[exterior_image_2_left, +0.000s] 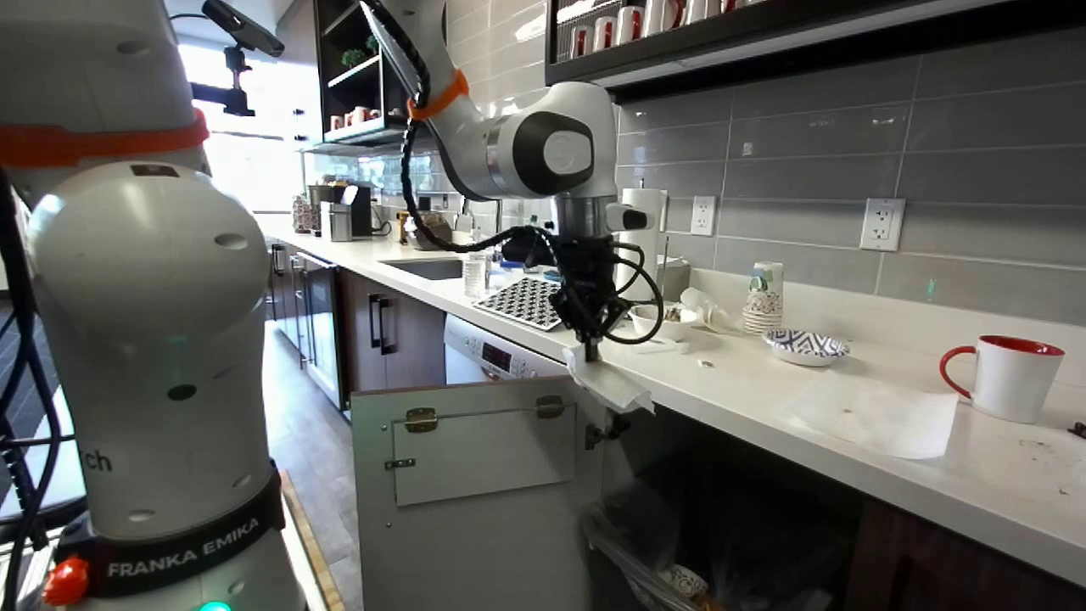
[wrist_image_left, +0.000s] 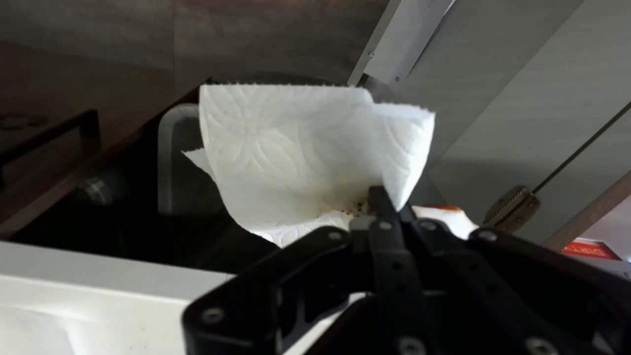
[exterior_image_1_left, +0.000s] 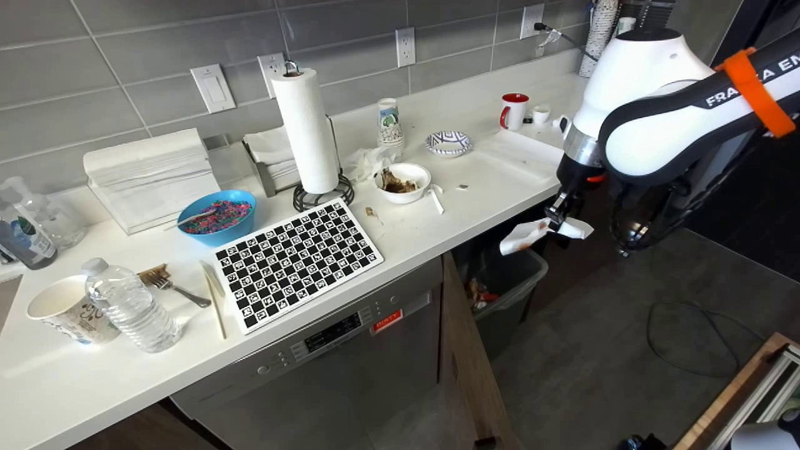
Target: Fold the napkin and put it in the bin
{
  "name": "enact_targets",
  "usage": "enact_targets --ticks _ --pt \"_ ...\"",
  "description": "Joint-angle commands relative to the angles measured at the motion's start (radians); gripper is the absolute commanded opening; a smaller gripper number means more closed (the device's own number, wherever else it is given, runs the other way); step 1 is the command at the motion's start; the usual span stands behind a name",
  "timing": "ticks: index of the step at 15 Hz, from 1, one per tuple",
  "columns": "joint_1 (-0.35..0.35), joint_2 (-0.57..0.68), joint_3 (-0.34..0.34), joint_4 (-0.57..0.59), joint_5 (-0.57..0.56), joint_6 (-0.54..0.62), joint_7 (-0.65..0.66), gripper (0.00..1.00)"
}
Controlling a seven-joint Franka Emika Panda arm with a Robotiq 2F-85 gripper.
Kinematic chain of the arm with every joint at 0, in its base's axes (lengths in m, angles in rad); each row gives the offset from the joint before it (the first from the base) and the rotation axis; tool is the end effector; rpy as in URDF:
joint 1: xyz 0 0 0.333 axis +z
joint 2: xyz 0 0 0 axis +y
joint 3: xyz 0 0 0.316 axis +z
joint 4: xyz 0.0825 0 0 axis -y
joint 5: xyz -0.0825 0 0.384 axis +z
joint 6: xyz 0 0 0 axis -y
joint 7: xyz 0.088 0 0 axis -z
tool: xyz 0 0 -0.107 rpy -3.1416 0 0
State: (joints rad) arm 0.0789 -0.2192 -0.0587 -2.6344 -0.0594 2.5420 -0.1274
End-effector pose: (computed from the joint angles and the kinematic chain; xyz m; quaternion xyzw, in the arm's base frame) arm 0.4292 0.0100 0.3319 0.9932 0.0972 0.0626 0.0152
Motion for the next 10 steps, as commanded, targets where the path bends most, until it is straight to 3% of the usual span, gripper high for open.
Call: enact_targets --ticks 1,7,10 --pt "-0.01 0.008 -0.013 -0.036 0.094 -0.03 -0.069 0.0" --pt "-0.024 0.095 -0.029 -0.07 0.192 0.05 -0.131 0.0" --pt "-0.019 0.164 -0.031 -0.1 0.294 0.209 -0.174 0.0"
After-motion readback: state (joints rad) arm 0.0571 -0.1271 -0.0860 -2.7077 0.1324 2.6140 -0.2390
